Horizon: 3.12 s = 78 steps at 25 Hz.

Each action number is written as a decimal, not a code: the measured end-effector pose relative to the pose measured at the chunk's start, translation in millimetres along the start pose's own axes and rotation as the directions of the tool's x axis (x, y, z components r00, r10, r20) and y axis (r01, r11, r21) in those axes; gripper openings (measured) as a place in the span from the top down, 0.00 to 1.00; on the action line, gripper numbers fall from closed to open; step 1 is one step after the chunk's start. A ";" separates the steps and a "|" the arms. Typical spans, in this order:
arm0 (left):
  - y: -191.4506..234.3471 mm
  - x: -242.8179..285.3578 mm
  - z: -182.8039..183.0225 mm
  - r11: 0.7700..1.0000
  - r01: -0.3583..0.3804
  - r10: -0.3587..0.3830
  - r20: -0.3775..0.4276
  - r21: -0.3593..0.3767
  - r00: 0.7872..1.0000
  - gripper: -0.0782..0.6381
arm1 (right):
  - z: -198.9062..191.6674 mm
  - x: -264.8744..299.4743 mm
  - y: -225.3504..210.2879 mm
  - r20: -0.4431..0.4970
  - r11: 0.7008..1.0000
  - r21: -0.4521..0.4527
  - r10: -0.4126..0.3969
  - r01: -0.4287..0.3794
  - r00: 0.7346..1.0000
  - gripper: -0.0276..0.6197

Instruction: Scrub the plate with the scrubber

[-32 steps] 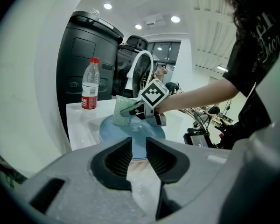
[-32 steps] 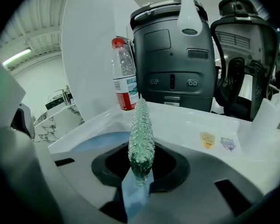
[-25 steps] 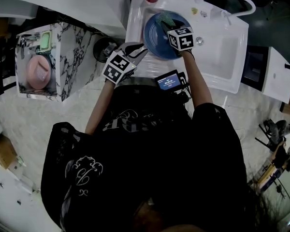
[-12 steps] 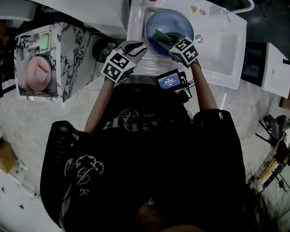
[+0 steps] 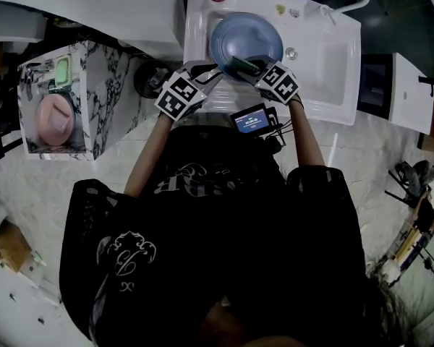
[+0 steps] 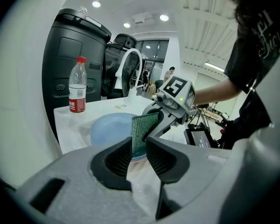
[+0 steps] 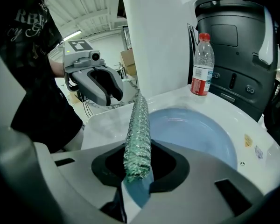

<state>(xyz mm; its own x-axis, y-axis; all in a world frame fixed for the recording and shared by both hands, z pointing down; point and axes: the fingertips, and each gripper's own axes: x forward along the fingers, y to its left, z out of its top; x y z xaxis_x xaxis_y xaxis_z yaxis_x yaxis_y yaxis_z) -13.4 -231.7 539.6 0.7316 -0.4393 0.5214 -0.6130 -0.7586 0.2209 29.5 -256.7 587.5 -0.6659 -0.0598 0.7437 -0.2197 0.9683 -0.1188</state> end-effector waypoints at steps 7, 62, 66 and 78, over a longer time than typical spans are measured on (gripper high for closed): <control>-2.9 15.8 1.1 0.999 0.021 -0.019 -0.038 0.047 0.999 0.77 | 9.8 -13.9 -46.4 0.019 0.986 -0.086 -0.138 0.139 0.990 0.82; -24.6 26.1 -25.6 0.993 0.086 -0.076 -0.117 0.083 0.990 0.66 | -11.6 -9.9 -0.6 0.005 0.983 0.079 -0.165 0.164 0.986 0.82; -28.4 -6.3 -11.1 0.996 0.065 -0.063 -0.036 0.062 0.997 0.66 | -7.6 -12.8 -1.4 -0.009 0.959 0.145 -0.245 0.243 0.970 0.82; -38.4 -107.0 9.1 0.999 0.031 -0.035 0.179 0.028 0.983 0.66 | 71.8 -61.8 54.3 0.255 0.851 0.395 -0.463 0.345 0.849 0.82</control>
<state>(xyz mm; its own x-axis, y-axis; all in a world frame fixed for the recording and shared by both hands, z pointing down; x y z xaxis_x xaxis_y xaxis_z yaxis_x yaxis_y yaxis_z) -65.4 -160.0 467.8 0.7945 -0.4913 0.3569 -0.5815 -0.7848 0.2142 7.5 -217.9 487.8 -0.6455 -0.5606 0.5187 -0.6986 0.7079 -0.1042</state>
